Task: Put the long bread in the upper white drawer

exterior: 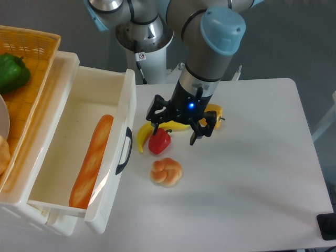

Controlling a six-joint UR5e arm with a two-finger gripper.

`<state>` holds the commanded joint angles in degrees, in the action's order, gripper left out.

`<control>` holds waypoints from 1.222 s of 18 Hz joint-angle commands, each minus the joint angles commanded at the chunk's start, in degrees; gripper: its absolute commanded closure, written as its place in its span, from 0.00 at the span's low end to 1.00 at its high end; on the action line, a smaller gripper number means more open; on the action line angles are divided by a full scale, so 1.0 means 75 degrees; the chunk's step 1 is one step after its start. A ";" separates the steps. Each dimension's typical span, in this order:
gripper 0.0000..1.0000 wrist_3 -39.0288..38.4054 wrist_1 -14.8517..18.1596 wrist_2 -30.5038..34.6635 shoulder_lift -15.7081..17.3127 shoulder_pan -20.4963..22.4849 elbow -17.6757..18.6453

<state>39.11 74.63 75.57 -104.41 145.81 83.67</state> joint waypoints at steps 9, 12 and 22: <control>0.00 0.1124 -0.0282 0.0986 -0.0176 -0.0012 -0.0035; 0.00 0.1546 -0.0388 0.1417 -0.0235 -0.0035 -0.0047; 0.00 0.1582 -0.0951 0.2392 -0.0528 -0.0246 -0.0035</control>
